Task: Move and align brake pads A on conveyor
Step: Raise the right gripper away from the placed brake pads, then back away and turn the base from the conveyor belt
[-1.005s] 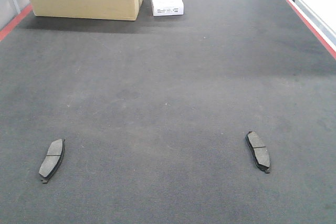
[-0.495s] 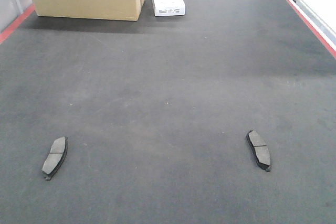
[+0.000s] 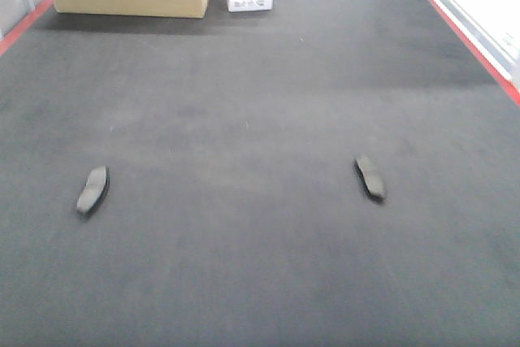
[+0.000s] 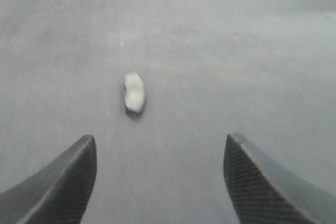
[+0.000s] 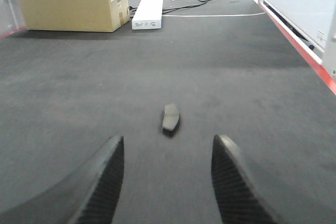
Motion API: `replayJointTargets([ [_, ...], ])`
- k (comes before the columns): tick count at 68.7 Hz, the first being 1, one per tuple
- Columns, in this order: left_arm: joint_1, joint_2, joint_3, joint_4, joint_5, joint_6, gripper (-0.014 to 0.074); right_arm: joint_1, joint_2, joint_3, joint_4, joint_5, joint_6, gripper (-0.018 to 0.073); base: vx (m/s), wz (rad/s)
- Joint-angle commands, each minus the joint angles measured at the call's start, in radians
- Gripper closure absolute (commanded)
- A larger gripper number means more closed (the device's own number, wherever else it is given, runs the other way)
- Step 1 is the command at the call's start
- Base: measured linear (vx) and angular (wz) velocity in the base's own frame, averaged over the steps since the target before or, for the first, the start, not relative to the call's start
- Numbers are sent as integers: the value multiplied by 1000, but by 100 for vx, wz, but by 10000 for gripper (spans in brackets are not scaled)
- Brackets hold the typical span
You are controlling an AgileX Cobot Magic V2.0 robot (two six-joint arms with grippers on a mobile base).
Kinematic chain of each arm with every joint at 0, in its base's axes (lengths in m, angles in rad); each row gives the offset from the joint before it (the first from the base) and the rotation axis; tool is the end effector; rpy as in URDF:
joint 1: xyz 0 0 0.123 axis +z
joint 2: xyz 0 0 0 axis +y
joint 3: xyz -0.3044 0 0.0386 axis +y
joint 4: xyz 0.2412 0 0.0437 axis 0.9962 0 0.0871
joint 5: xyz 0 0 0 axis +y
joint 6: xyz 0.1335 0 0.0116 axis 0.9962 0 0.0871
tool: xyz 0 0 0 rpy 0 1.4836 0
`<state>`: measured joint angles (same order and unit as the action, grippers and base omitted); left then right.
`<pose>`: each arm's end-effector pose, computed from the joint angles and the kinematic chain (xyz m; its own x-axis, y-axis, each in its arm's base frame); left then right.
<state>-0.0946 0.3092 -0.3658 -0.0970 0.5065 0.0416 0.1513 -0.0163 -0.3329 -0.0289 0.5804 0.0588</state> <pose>0.0844 -0.0143 0.2624 -0.3570 -0.0095 -0.9341 0.1228 0.9908 -0.0571 0.0392 0.0038 0.2609 -0.1463 0.0127 -0.9892 -0.1302 0.9910 0.0320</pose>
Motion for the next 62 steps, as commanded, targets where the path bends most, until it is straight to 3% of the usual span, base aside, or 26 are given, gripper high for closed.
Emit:
replayJointTargets([
  [1,-7,11,-27,-10,-70,-4,94,0,16,-25,-12,-69,-9,199,-37,-7],
  [62,-7,11,-27,-10,-69,-4,94,0,16,-25,-12,-69,-9,199,-42,5],
])
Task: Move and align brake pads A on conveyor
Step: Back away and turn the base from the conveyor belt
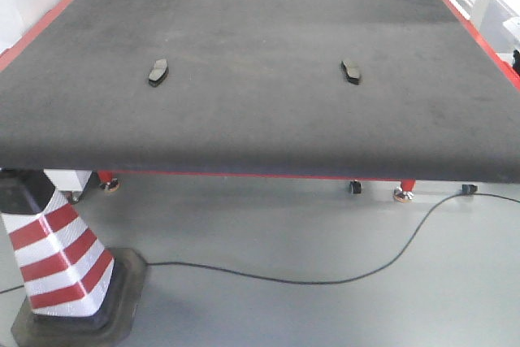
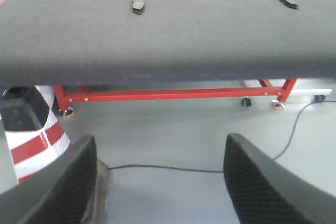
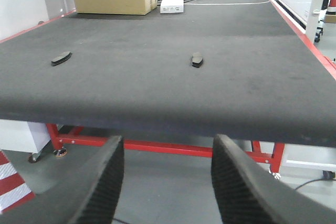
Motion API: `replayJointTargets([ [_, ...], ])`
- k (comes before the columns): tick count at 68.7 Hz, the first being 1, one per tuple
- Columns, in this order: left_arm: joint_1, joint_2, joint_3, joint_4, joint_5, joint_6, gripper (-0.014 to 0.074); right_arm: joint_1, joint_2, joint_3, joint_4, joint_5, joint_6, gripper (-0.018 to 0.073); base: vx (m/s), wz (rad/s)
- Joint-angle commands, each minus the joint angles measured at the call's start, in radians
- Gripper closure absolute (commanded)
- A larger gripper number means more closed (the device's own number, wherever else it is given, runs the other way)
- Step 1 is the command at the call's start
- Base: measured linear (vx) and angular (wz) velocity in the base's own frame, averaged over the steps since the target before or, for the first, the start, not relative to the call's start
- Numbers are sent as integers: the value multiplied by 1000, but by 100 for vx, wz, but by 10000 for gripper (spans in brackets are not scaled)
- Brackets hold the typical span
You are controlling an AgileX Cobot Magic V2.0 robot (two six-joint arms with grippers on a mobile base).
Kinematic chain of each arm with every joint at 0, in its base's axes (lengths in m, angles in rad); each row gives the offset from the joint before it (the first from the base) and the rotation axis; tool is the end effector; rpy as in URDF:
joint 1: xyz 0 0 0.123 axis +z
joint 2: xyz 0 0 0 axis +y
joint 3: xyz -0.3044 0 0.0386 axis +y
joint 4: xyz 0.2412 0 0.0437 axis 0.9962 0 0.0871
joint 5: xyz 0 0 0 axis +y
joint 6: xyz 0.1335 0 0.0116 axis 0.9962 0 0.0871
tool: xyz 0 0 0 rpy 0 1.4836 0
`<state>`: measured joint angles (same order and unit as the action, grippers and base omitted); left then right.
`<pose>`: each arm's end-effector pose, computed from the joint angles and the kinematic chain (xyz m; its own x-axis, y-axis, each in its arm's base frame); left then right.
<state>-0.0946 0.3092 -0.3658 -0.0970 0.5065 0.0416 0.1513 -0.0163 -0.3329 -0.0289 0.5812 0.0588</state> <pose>0.0844 -0.0143 0.2624 -0.3570 -0.0095 -0.9341 0.1228 0.9908 -0.0571 0.0392 0.0038 0.2608 -0.1471 0.0126 -0.9890 -0.1302 0.9910 0.0320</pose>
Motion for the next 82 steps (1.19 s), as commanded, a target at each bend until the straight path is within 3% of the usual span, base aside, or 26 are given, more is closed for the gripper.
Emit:
replayJointTargets([
  [1,-7,11,-27,-10,-69,-4,94,0,16,-25,-12,-69,-9,199,-33,-2],
  [32,-7,11,-27,-10,-69,-4,94,0,16,-25,-12,-69,-9,199,-23,-21],
  [82,-7,11,-27,-10,-69,-4,94,0,16,-25,-12,-69,-9,199,-18,-82],
])
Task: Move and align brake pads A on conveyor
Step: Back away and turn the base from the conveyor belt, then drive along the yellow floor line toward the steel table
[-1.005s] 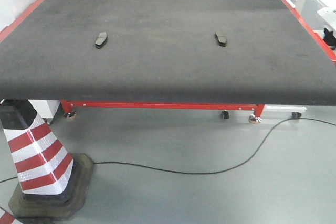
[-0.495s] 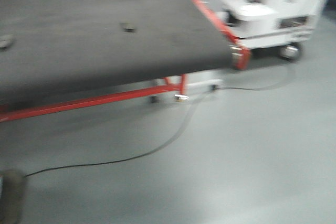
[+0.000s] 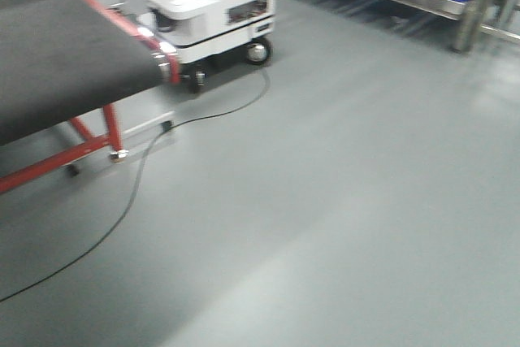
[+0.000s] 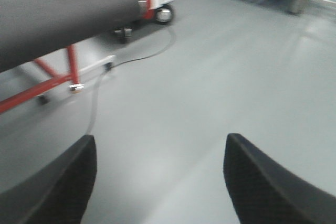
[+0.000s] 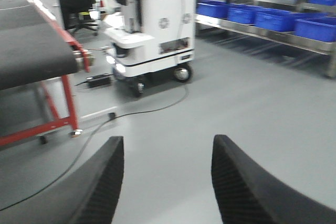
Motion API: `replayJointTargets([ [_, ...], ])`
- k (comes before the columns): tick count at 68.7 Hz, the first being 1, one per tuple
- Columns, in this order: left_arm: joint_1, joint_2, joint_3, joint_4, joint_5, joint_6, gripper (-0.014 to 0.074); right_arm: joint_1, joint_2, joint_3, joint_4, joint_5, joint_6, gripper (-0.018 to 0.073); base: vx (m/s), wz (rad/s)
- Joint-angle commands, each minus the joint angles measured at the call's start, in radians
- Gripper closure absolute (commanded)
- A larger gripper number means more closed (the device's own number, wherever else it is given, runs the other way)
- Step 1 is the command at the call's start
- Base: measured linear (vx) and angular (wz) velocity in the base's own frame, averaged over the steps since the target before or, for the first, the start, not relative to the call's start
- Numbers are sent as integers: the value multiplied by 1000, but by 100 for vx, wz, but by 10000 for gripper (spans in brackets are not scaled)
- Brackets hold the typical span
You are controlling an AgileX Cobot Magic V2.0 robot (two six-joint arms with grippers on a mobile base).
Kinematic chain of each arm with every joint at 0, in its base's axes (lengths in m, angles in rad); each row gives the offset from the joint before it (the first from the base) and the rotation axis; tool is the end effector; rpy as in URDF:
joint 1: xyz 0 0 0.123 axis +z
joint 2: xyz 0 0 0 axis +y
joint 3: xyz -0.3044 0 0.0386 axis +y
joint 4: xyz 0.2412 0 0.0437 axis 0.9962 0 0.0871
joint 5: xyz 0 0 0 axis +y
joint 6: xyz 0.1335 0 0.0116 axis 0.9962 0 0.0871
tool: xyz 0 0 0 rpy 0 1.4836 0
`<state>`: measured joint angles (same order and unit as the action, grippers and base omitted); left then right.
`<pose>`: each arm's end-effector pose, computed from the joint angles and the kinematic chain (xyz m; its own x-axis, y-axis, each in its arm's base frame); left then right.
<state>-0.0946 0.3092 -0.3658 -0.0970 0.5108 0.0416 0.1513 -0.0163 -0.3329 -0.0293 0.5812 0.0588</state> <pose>0.0842 -0.0144 0.2618 -0.3610 -0.0090 -0.9325 0.1230 0.9908 -0.0571 0.0392 0.0038 0.2608 -0.1470 0.0123 -0.9891 -0.1300 0.9910 0.0316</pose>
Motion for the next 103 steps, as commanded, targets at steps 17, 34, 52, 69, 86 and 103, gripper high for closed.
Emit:
replayJointTargets([
  [17,-7,11,-27,-10,-73,-4,94,0,16,-25,-11,-69,-9,199,-11,-69],
  [34,-7,11,-27,-10,-73,-4,94,0,16,-25,-11,-69,-9,199,-5,-86],
  [52,-7,11,-27,-10,-73,-4,94,0,16,-25,-11,-69,-9,199,3,-106],
  [69,-7,11,-27,-10,-73,-4,94,0,16,-25,-11,-69,-9,199,10,-92],
  [86,-7,11,-27,-10,-73,-4,94,0,16,-25,-11,-69,-9,199,18,-56],
  [103,-7,11,-27,-10,-73,-4,94,0,16,-25,-11,-69,-9,199,25,-22],
])
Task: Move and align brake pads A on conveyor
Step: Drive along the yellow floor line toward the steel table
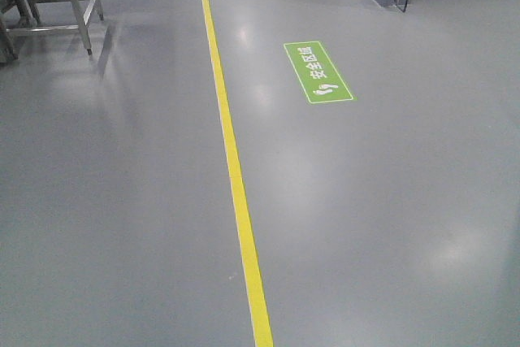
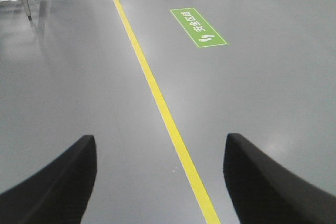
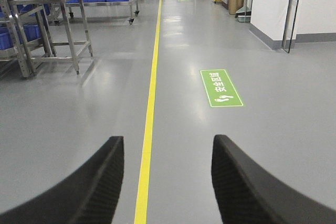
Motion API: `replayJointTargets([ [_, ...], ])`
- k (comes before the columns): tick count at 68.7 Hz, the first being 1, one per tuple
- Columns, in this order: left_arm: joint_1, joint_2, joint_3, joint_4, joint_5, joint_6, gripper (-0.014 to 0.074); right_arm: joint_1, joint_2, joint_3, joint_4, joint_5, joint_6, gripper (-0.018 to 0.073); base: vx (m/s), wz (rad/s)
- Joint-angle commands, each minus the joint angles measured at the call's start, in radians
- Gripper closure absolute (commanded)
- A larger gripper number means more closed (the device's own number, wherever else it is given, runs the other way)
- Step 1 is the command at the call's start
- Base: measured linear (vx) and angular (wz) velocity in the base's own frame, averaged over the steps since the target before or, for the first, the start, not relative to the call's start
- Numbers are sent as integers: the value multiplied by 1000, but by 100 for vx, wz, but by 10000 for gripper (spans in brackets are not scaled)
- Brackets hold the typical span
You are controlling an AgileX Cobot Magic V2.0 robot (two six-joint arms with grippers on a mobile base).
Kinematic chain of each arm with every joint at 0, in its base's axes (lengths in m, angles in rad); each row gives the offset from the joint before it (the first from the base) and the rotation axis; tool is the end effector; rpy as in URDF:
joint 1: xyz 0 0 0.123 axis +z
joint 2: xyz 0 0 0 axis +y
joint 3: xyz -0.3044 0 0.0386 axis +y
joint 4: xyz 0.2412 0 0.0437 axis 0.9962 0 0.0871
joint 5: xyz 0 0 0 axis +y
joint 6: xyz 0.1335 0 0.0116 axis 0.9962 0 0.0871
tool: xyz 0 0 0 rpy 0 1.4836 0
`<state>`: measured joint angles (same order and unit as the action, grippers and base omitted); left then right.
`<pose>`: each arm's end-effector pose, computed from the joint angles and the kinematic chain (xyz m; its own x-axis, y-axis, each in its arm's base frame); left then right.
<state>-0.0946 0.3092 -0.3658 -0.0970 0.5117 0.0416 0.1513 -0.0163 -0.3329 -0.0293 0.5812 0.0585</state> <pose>0.0841 -0.0144 0.2617 -0.3618 -0.0088 -0.9322 0.1230 0.9908 -0.0571 0.0392 0.0038 0.2608 -0.1470 0.0120 -0.9891 -0.1300 0.9910 0.0313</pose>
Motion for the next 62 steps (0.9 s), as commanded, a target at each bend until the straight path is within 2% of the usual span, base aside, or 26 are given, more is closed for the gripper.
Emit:
replayJointTargets([
  [1,-7,11,-27,-10,-74,-4,94,0,16,-25,-11,-69,-8,199,30,-1],
  [25,-7,11,-27,-10,-74,-4,94,0,16,-25,-11,-69,-8,199,39,21],
  [47,-7,11,-27,-10,-74,-4,94,0,16,-25,-11,-69,-8,199,51,28],
  [62,-7,11,-27,-10,-74,-4,94,0,16,-25,-11,-69,-8,199,56,4],
])
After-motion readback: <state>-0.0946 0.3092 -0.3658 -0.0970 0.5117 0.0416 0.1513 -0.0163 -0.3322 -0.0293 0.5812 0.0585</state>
